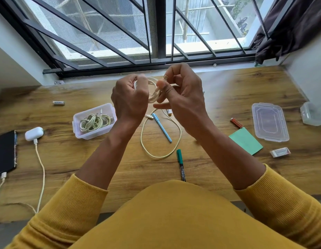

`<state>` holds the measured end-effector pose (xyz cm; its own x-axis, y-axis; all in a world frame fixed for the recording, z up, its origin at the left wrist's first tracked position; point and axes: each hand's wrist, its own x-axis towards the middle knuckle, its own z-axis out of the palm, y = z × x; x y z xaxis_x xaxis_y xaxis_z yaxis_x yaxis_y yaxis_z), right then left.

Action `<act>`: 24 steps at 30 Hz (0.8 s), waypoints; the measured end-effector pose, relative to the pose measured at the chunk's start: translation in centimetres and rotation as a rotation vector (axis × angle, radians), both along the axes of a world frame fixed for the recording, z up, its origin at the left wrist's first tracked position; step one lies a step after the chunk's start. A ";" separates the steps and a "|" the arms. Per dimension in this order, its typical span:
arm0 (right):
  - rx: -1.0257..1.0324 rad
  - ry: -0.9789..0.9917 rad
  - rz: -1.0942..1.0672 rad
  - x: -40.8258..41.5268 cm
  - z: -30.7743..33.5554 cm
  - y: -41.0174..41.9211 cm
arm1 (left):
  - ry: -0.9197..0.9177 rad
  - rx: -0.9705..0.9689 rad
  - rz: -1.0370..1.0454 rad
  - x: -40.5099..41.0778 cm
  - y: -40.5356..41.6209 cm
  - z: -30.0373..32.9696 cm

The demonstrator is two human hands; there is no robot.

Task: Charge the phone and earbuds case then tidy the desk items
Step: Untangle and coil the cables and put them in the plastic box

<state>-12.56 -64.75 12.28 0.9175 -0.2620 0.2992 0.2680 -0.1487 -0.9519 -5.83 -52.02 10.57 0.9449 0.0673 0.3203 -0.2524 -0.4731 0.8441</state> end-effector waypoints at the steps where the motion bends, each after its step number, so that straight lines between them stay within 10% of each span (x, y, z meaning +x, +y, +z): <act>1: -0.002 0.000 0.011 0.1 0.1 -0.1 | 0.005 -0.025 -0.023 0.1 0.1 -0.1; 24: -0.193 0.208 -0.165 0.7 -1.3 0.7 | 0.016 -0.227 -0.151 0.2 0.0 -1.5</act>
<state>-11.83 -64.03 11.00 0.9141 -0.3689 0.1684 0.0278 -0.3572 -0.9336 -5.60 -51.99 9.11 0.9545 -0.0062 0.2981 -0.2915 -0.2298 0.9286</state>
